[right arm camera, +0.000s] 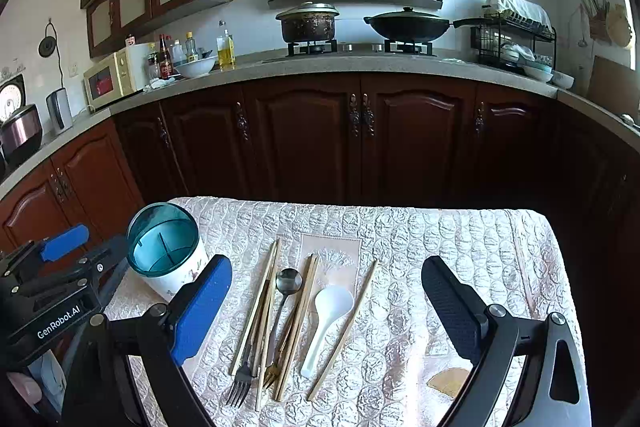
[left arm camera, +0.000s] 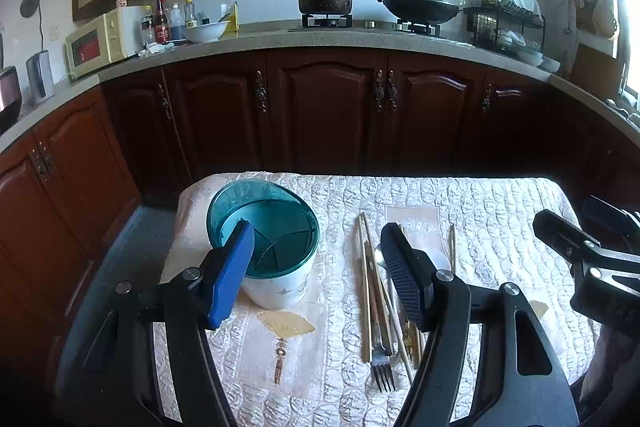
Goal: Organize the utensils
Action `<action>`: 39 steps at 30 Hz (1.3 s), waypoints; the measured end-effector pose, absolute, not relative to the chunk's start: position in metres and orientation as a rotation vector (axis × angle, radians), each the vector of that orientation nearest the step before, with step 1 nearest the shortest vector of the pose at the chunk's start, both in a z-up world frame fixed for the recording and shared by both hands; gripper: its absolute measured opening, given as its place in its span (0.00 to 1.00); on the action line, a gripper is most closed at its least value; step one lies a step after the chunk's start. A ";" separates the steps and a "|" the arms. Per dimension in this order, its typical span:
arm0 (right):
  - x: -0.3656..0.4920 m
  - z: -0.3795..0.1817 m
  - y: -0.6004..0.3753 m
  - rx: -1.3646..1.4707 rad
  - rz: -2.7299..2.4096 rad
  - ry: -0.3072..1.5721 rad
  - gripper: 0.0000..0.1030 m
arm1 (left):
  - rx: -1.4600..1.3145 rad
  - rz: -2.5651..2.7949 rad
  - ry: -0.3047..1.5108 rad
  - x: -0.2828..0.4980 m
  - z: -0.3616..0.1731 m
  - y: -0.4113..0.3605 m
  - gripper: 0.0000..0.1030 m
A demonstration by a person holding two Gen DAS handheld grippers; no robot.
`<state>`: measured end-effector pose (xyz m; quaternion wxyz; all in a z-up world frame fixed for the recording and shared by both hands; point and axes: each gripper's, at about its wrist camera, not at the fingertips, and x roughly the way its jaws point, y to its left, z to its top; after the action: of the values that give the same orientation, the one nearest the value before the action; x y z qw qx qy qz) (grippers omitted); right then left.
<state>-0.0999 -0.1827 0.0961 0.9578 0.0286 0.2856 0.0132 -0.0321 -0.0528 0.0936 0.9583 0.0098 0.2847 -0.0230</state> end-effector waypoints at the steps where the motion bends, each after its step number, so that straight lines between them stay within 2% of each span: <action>1: -0.100 0.096 -0.182 0.057 0.028 0.581 0.92 | 0.021 -0.047 0.576 -0.032 0.094 -0.053 0.64; 39: -0.098 0.095 -0.177 0.043 0.018 0.590 0.92 | -0.008 -0.053 0.583 -0.027 0.092 -0.049 0.64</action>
<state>-0.0979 -0.1770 0.0953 0.9566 0.0214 0.2906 0.0089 -0.0275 -0.0490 0.0917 0.9575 -0.0039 0.2874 -0.0259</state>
